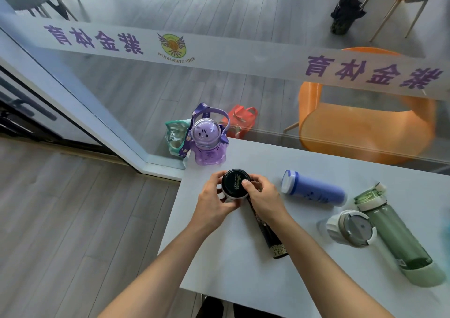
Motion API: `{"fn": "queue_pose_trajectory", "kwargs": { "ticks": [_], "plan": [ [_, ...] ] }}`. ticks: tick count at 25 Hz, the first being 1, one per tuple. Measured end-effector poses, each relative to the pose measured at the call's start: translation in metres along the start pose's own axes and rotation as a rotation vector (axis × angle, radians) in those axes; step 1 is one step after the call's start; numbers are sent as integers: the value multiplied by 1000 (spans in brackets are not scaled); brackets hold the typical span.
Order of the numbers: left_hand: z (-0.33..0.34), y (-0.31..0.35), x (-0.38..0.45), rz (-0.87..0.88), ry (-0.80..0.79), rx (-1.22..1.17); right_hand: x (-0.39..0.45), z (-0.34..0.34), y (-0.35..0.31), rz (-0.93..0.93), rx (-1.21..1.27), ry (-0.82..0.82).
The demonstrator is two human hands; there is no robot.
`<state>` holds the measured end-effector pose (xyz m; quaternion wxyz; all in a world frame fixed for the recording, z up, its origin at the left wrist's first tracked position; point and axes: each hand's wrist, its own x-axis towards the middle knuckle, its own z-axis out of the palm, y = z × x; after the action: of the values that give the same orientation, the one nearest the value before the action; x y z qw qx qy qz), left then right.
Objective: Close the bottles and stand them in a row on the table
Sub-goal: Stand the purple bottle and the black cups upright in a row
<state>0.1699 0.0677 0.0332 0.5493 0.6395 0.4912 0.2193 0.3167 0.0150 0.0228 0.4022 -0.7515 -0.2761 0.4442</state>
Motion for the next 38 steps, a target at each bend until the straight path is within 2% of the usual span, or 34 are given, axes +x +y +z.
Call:
{"fn": "queue_pose_trajectory", "kwargs": {
  "ticks": [4, 8, 10, 26, 30, 33, 38],
  "plan": [
    [4, 17, 38, -28, -69, -78, 34, -11, -16, -31, -22, 49],
    [11, 35, 74, -226, -58, -324, 69, -26, -32, -24, -36, 72],
    [15, 42, 88, -250, -47, -365, 82, -31, -37, -7, -15, 70],
    [33, 39, 110, -164, -6, -361, 95, -46, -39, -45, -49, 66],
    [35, 39, 108, -157, 5, -382, 95, -59, -29, 19, -68, 42],
    [34, 39, 106, -182, 9, -365, 94, -63, -27, 46, -94, 7],
    [47, 12, 83, -296, 119, -306, 77, -82, -16, 92, -271, 91]
  ]
}}
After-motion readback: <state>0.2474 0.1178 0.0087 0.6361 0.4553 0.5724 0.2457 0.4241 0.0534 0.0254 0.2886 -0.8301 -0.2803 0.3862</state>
